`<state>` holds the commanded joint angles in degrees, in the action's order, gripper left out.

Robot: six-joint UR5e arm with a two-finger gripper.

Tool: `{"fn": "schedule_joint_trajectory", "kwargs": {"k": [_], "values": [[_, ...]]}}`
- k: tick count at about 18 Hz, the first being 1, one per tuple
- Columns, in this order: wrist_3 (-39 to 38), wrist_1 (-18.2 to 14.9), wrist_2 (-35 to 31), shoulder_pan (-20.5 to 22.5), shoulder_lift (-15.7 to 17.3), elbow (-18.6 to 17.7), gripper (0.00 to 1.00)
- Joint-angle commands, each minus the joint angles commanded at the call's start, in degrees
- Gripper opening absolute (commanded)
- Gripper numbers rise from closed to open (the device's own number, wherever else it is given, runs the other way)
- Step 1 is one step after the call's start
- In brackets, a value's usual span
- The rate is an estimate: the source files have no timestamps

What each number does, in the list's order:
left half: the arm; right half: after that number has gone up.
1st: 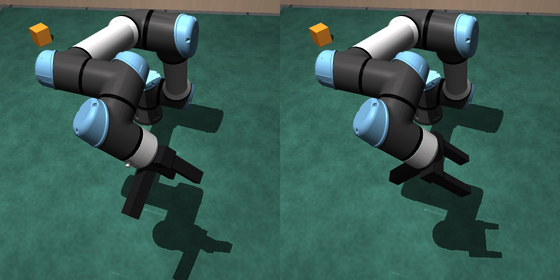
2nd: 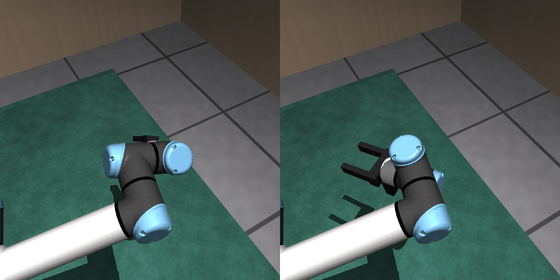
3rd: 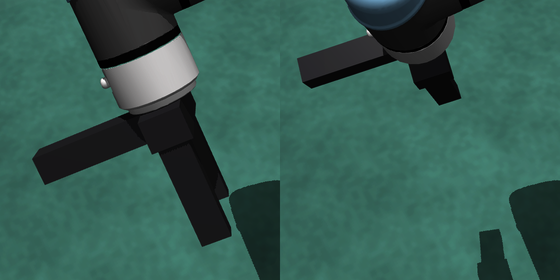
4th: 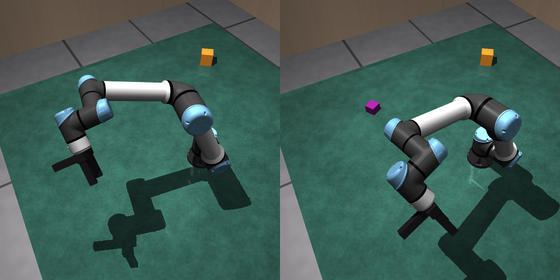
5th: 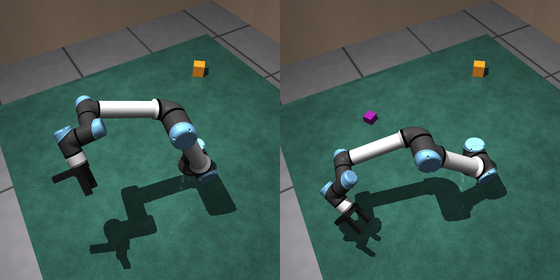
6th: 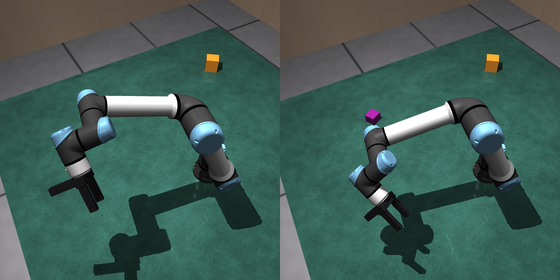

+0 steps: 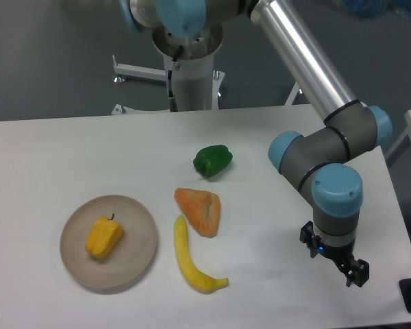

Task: Pick up the yellow pepper from the plate
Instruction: 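Move the gripper over the yellow pepper on the plate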

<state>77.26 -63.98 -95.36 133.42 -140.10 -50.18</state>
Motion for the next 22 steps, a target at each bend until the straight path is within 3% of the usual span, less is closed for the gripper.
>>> {"fn": "schedule_joint_trajectory", "kwargs": {"k": [6, 10, 15, 19, 22], "values": [[-1.7, -0.2, -0.1, -1.9, 1.5, -1.4, 1.0], [-8.4, -0.8, 0.2, -4.0, 5.1, -5.8, 1.0], [-25.7, -4.7, 0.5, -9.2, 11.1, -10.7, 1.0], [-36.6, -4.9, 3.6, -14.6, 16.3, -16.7, 1.0], [-43.6, -5.0, 5.4, -18.4, 17.4, -18.8, 1.0]]}}
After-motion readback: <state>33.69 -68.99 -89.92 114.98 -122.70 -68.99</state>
